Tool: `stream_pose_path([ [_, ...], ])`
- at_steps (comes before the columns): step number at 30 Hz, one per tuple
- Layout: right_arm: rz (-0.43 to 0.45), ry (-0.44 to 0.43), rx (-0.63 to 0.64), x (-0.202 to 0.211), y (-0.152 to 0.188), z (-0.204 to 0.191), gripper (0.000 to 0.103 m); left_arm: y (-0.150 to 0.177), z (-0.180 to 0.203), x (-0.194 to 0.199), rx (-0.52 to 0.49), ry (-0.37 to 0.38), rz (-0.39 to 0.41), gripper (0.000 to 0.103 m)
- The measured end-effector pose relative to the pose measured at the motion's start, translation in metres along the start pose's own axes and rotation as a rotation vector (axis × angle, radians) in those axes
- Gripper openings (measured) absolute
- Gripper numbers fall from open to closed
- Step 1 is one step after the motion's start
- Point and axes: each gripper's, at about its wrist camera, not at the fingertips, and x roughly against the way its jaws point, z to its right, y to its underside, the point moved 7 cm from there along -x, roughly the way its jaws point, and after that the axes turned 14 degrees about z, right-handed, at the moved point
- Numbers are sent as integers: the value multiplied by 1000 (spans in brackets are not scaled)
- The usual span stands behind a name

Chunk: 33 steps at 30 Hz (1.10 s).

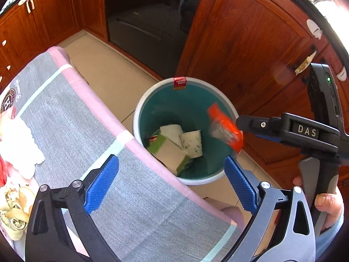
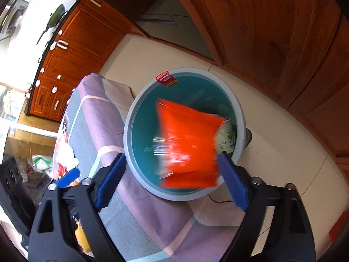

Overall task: Collect trash
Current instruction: 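Carry the box and packet over the bin and open both tools, then return both tools to the table toward the remaining trash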

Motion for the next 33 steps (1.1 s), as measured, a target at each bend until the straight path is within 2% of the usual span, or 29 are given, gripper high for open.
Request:
stream_pose_path([
  [8,-35,41,-19,-1,11,0,83,12,-7,13,27,2,-9,98],
  [14,-42,36,4,5,20,-15,83,19,-15,31,48,-8,10,98],
  [23,-41,-3,78,22,44,-58,84,38,-40,78,102,-62,55,98],
  [25,-41,-9,96,26,53,-70,86,44,-46,90,109,-75,64,98],
  [33,-56,-46,187,42,90,-116,86,76,-78,139,167,-141,102,99],
])
